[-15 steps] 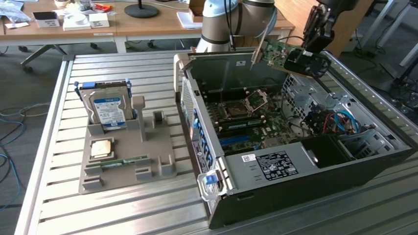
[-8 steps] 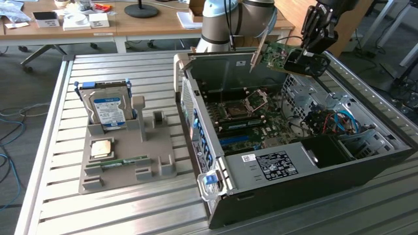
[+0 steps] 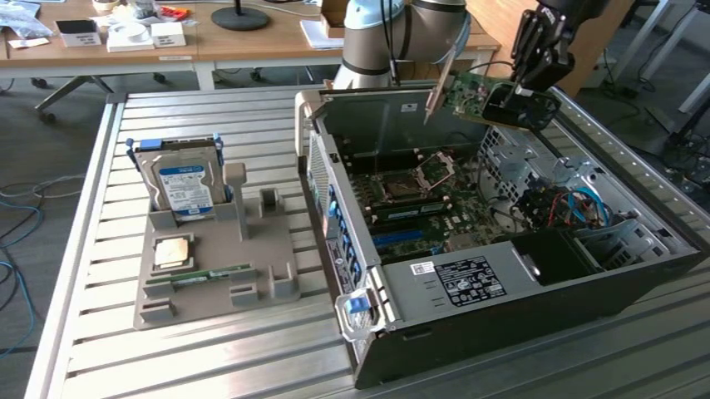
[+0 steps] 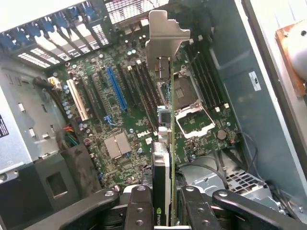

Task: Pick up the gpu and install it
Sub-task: 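Insert the gpu into the slot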

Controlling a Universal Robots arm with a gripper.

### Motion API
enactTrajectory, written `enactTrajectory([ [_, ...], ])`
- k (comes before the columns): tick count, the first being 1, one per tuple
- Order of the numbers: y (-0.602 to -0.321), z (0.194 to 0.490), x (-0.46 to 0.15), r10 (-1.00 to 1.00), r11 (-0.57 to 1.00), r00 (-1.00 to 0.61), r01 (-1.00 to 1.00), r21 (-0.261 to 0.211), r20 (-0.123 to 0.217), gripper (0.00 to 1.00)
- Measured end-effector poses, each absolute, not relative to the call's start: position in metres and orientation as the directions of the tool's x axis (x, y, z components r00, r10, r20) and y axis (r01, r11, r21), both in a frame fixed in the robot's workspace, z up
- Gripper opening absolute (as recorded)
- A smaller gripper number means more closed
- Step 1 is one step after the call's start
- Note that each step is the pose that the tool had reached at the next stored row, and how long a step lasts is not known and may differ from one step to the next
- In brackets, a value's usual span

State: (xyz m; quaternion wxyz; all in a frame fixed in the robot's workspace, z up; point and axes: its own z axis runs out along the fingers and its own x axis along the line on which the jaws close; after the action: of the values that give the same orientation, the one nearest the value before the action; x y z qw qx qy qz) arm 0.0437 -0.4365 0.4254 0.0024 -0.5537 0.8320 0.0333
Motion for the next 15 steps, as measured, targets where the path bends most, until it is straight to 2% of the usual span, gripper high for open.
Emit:
enactTrajectory([
  [15, -0.4365, 0.4198, 0.0437, -0.99, 0.134, -0.136, -0.99, 0.053, -0.041, 0.27],
])
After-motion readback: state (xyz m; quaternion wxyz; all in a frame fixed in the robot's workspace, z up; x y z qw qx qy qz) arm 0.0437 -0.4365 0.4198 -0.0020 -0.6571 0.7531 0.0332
